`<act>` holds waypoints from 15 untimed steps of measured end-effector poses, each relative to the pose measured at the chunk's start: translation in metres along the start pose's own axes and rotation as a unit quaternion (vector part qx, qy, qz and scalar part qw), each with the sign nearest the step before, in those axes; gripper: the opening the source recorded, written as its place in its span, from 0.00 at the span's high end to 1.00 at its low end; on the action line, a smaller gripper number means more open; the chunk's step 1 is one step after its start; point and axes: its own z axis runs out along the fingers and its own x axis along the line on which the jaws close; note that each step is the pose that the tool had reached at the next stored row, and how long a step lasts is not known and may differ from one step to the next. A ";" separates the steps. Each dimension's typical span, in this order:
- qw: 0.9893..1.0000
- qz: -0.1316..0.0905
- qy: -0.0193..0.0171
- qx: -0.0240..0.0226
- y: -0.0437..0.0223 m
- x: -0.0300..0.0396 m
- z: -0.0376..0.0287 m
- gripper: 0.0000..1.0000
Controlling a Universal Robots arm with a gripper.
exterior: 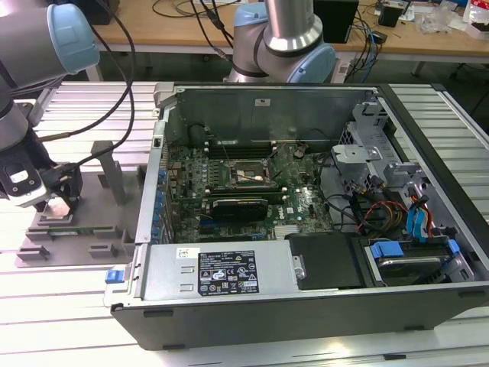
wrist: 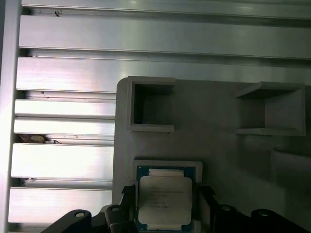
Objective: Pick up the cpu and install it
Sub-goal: 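Pick up the cpu and move it towards the insertion slot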
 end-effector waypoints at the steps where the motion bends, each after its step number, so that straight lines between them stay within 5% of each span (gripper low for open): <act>1: 1.000 0.000 0.000 0.000 0.0000 0.0006 0.0007 0.38; 15: 1.000 0.000 0.000 0.000 -0.0001 0.0009 0.0052 0.38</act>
